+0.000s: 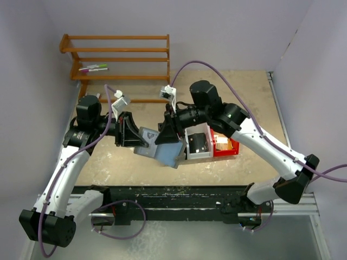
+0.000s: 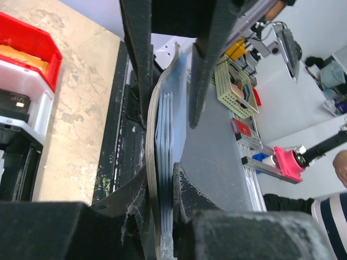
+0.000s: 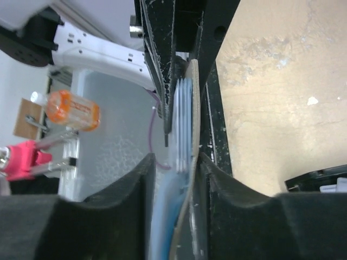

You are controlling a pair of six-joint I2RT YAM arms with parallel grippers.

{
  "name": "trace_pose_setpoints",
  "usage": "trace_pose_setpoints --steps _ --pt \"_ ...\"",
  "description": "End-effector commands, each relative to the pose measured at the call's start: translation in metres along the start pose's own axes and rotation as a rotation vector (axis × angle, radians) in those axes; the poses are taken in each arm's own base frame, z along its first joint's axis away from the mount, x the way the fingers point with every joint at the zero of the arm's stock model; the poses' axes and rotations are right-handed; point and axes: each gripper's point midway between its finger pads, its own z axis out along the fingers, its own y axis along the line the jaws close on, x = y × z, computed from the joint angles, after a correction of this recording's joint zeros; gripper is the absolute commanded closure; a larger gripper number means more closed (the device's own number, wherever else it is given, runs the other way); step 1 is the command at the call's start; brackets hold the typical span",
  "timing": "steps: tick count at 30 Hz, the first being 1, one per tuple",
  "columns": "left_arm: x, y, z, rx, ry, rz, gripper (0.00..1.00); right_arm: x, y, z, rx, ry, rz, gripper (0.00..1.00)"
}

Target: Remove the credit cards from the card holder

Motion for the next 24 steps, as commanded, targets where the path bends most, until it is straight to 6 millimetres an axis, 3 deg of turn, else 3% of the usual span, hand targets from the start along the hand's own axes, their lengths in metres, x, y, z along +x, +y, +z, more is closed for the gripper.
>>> trace_pose_setpoints --steps 1,3,5,7,12,16,20,24 --pt "-0.018 0.009 0.001 -0.084 -0.04 0.038 0.93 -0.036 -0.004 -0.024 0.041 -0.123 -0.057 0.5" --pt "-0.021 0.017 0.001 -0.123 -0.058 0.014 0.96 -0.045 -0.029 -0.044 0.132 -0.191 0.007 0.41" --pt "-0.024 0.028 0.0 -0.18 -0.081 -0.01 0.97 -0.055 -0.056 -0.069 0.266 -0.268 0.067 0.35" --pt "-0.028 0.041 -0.002 -0.25 -0.105 -0.025 0.97 -0.066 -0.069 -0.092 0.394 -0.352 0.097 0.33" --pt "-0.036 0.075 -0.012 -0.443 -0.163 -0.061 0.98 -0.084 -0.056 -0.129 0.504 -0.54 0.099 0.33" --pt "-0.039 0.091 -0.019 -0.537 -0.193 -0.079 0.99 -0.076 -0.03 -0.113 0.331 -0.582 0.144 0.33" --pt "-0.041 0.09 -0.017 -0.52 -0.198 -0.092 0.99 -0.054 -0.024 -0.072 0.225 -0.541 0.208 0.34" --pt "-0.045 0.084 -0.016 -0.499 -0.201 -0.084 0.99 -0.045 -0.022 -0.034 0.156 -0.496 0.24 0.35"
